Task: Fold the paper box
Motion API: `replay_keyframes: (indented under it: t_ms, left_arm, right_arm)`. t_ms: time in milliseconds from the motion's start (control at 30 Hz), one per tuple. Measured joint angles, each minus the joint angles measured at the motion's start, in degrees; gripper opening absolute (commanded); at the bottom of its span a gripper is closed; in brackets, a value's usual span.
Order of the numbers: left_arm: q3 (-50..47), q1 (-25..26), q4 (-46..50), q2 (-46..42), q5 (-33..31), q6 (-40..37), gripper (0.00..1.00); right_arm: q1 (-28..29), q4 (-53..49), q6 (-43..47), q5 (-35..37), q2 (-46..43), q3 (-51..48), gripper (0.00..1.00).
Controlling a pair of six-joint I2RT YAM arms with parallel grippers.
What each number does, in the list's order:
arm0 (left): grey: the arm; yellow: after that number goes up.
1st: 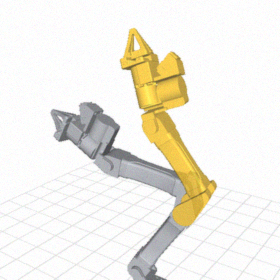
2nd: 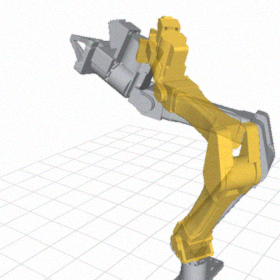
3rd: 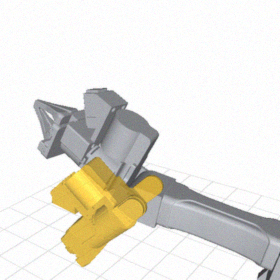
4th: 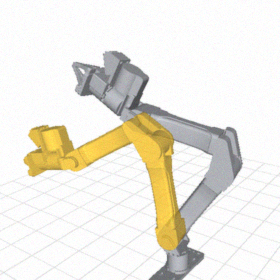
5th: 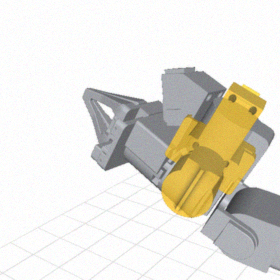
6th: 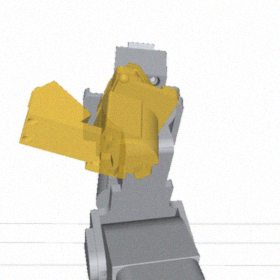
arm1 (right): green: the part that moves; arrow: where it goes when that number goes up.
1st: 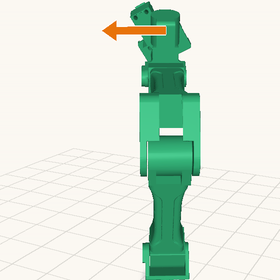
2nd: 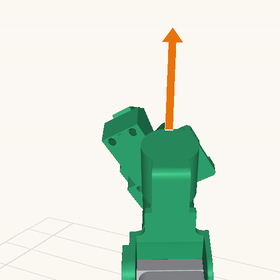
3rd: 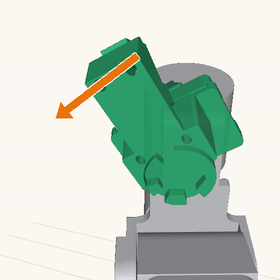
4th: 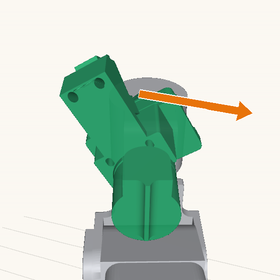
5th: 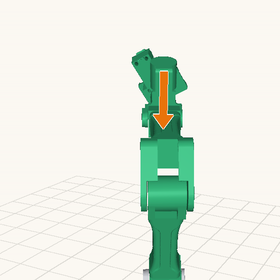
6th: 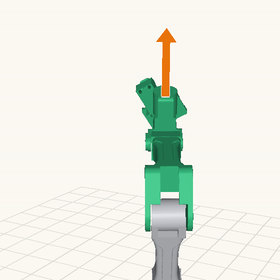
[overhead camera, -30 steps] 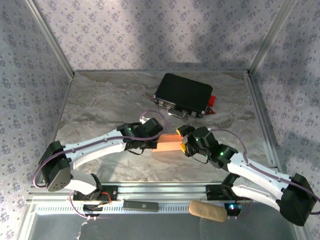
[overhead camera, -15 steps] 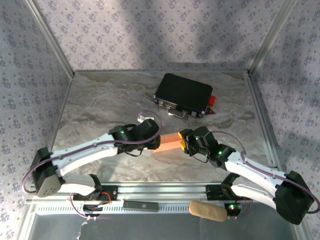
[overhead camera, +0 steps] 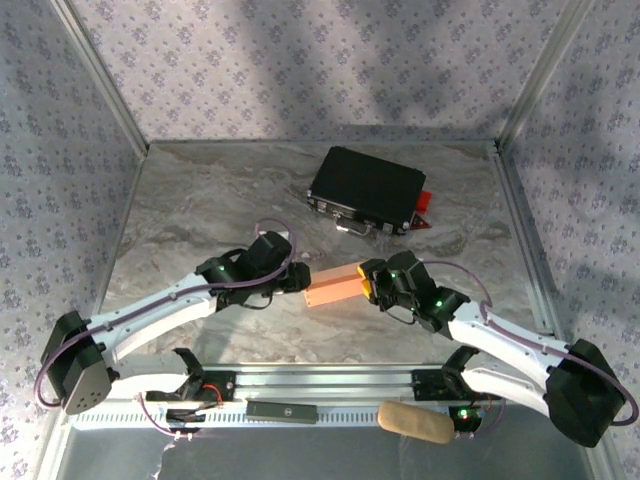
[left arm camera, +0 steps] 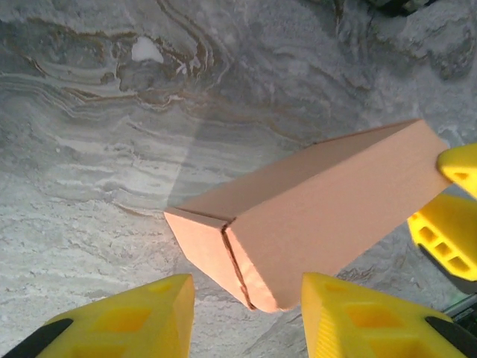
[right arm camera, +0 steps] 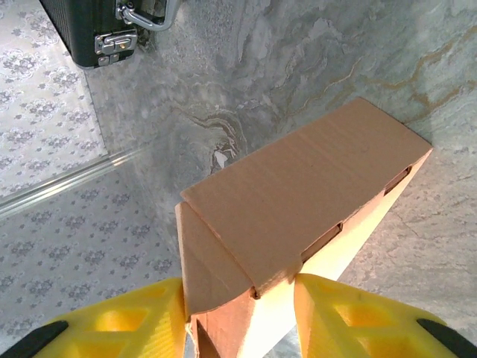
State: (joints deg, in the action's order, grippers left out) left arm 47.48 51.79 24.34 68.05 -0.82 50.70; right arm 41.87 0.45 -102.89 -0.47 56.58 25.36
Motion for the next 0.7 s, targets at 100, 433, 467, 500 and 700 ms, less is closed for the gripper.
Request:
replay_keyframes:
  t_ms: [100, 433, 467, 500, 700]
  left_arm:
    - [-2.0, 0.0, -1.7, 0.5, 0.6, 0.4, 0.4]
    - [-3.7, 0.0, -5.7, 1.4, 2.1, 1.3, 0.35]
    - [-3.9, 0.0, -6.0, 1.4, 2.2, 1.3, 0.35]
    - [-4.1, 0.0, -6.4, 1.4, 2.4, 1.4, 0.34]
    - [-4.4, 0.9, -7.9, 2.5, 2.5, 1.6, 0.23]
  right_arm:
    - [-0.2, 0.0, 0.7, 0.0, 0.1, 0.0, 0.38]
    - [-1.0, 0.0, 2.3, -0.5, 1.4, 0.0, 0.32]
    - [-1.1, 0.0, 2.4, -0.5, 1.6, 0.0, 0.31]
    - [-1.2, 0.1, 2.5, -0.7, 1.7, 0.0, 0.31]
    - [-1.4, -0.7, 3.5, -0.9, 1.7, 0.5, 0.31]
